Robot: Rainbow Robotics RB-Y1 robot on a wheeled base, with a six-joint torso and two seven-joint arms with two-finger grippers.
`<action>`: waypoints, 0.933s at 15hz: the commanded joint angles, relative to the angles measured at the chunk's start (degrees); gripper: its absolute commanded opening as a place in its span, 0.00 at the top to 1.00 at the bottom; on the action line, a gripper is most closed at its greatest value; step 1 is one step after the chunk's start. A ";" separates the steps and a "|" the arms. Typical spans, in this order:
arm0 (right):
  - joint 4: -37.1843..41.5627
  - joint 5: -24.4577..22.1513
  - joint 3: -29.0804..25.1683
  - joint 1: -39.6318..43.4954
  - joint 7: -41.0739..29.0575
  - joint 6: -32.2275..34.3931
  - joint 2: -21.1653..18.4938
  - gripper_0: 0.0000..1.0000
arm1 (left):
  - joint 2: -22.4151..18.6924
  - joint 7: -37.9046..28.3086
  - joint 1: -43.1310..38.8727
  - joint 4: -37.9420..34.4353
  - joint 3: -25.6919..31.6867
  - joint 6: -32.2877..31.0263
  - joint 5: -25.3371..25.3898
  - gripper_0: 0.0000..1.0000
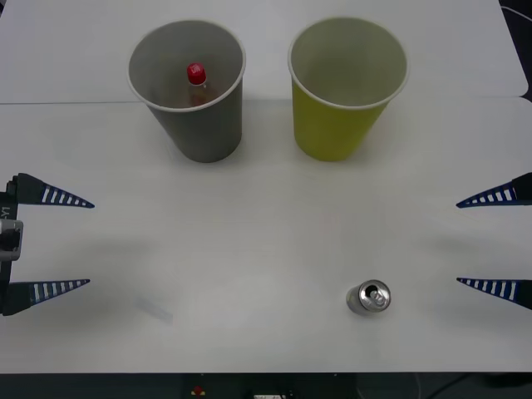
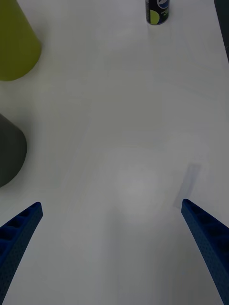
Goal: Put the can into the green bin and the plastic bottle into the gray bin
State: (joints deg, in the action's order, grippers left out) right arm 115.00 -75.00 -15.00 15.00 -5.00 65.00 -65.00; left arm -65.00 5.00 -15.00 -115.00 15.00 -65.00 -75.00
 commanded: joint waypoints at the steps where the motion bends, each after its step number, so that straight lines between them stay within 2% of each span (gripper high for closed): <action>1: 0.00 0.00 0.00 0.00 0.00 0.00 0.00 0.00 | 0.00 0.00 0.00 0.00 0.00 0.00 0.00 0.00; 3: -0.21 0.56 0.41 0.64 0.34 -0.05 0.93 0.00 | 0.00 0.00 0.00 0.00 0.00 0.00 0.00 0.00; 8: -0.21 1.70 0.32 1.26 2.54 -0.22 0.22 0.00 | 0.00 0.00 0.00 0.00 0.00 0.00 0.00 0.00; 12: -0.30 6.53 0.32 5.83 5.35 -2.07 -1.71 0.00 | 0.00 0.00 0.00 0.00 0.00 0.00 0.00 0.00; 14: -1.53 9.87 0.32 8.73 10.89 -4.18 -2.06 0.00 | 0.00 0.00 0.00 0.00 0.00 0.00 0.00 0.00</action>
State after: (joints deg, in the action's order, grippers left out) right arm 114.06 -66.29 -14.68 22.85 4.23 61.33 -66.95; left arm -65.00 5.00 -15.00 -115.00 15.00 -65.00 -75.00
